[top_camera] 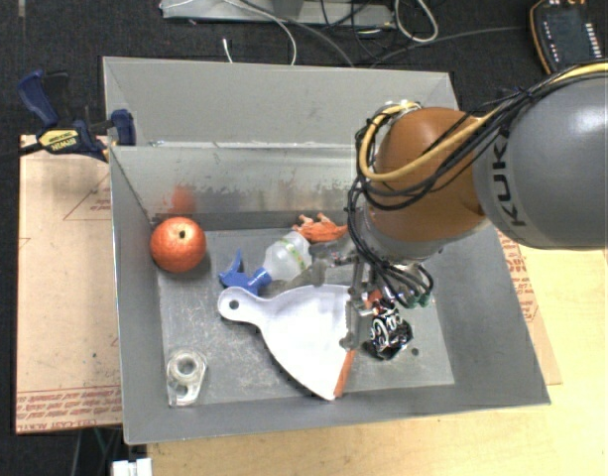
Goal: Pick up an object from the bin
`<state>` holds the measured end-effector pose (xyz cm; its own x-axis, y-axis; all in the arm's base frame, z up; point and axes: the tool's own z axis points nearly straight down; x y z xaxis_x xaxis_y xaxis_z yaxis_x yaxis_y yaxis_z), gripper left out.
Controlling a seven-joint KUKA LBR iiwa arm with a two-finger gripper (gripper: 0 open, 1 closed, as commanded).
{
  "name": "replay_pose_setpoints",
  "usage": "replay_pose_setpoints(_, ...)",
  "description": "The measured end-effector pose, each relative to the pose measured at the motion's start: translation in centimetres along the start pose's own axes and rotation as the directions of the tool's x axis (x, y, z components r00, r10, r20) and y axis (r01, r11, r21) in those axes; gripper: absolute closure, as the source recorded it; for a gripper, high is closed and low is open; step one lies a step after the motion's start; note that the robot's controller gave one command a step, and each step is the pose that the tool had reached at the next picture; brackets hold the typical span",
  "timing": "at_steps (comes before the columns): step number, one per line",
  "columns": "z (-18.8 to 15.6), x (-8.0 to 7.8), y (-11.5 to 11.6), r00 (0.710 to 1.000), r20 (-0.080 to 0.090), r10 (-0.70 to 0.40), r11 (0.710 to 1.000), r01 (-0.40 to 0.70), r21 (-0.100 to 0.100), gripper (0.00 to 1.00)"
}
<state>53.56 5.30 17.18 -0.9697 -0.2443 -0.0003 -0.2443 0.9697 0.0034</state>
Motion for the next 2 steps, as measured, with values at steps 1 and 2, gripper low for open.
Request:
replay_pose_setpoints(1, 0.4, -3.0, -0.5, 0.999, 0.011, 0.037, 0.999, -0.037, 0.003, 0.00)
replay_pose_setpoints(2, 3.6, -7.9, -3.3, 0.997, 0.009, -0.080, 0.997, 0.080, 0.002, 0.00)
